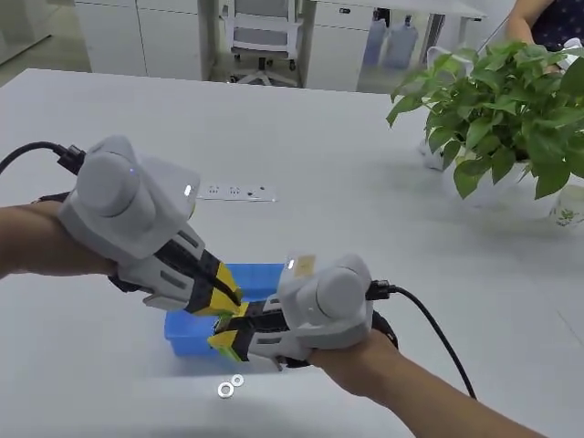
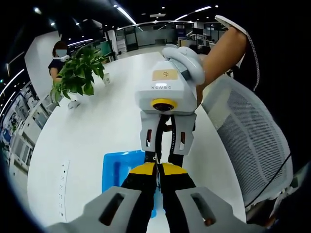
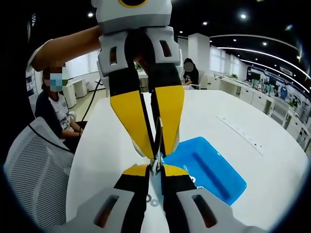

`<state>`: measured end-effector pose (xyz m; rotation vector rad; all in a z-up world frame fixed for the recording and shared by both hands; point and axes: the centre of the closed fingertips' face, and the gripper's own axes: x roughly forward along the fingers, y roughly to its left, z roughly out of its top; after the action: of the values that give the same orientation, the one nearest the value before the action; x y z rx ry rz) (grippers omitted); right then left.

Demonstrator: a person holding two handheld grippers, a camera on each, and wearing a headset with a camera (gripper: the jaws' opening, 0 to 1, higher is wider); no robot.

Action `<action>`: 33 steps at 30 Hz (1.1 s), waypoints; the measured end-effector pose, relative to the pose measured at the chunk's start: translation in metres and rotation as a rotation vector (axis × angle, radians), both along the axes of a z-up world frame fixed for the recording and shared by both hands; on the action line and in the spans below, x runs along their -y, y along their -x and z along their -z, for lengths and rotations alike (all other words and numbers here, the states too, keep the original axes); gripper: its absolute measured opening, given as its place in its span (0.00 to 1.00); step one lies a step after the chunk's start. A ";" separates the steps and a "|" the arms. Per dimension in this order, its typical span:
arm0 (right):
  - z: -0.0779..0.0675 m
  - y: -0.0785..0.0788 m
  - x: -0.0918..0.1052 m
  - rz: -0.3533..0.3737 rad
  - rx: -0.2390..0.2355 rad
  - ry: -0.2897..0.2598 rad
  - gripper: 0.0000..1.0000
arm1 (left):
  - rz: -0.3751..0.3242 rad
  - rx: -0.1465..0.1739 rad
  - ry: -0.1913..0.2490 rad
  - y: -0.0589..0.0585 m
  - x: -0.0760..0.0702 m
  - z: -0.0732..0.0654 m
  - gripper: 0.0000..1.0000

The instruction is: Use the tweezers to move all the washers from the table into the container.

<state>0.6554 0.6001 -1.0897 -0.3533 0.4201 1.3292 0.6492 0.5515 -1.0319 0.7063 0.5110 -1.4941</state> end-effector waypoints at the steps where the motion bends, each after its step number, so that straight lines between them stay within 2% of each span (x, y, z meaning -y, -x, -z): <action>1: 0.001 0.000 0.001 0.000 0.004 0.006 0.11 | 0.000 0.001 -0.003 0.000 0.000 0.001 0.06; 11: 0.013 0.005 0.007 -0.022 0.023 0.062 0.11 | 0.012 -0.006 -0.036 0.005 -0.005 0.010 0.06; 21: 0.023 0.012 0.008 -0.039 0.023 0.092 0.11 | 0.019 -0.020 -0.061 0.012 -0.010 0.020 0.06; 33: 0.041 0.028 0.007 -0.065 0.010 0.119 0.11 | 0.008 -0.051 -0.064 0.028 -0.012 0.038 0.06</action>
<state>0.6274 0.5927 -1.1312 -0.4760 0.4837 1.3683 0.6216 0.5637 -1.0698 0.7224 0.5977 -1.5115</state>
